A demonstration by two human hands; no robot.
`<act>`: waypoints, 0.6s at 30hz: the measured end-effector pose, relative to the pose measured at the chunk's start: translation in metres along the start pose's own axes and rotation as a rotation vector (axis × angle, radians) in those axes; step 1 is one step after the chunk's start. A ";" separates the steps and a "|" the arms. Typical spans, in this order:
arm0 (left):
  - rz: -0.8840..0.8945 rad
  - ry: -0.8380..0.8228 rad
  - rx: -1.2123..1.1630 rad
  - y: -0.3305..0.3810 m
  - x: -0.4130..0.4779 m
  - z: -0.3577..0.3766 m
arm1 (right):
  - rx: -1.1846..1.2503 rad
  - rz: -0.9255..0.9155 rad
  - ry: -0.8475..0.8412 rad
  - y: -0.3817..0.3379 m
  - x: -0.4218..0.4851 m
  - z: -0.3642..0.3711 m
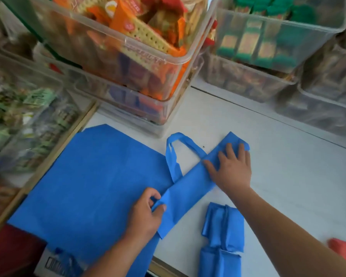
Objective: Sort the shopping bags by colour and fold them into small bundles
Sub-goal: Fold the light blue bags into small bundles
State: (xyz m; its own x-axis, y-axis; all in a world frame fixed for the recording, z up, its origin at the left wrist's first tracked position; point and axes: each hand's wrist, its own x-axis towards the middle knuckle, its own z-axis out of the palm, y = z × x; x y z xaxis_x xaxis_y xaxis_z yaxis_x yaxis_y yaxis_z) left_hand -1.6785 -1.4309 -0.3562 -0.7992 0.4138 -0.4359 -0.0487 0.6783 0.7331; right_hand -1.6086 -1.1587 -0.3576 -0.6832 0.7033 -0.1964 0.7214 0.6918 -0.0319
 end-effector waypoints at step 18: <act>-0.005 -0.509 -0.191 0.098 0.007 -0.084 | 0.265 0.006 -0.557 -0.008 -0.019 -0.026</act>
State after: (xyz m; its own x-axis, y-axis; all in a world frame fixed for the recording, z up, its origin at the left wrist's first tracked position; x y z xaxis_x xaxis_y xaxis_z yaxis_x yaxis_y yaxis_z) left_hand -1.7394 -1.4127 -0.2438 -0.4094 0.6849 -0.6028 -0.1977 0.5784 0.7914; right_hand -1.6042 -1.1740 -0.3281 -0.5684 0.4666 -0.6777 0.7778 0.5733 -0.2576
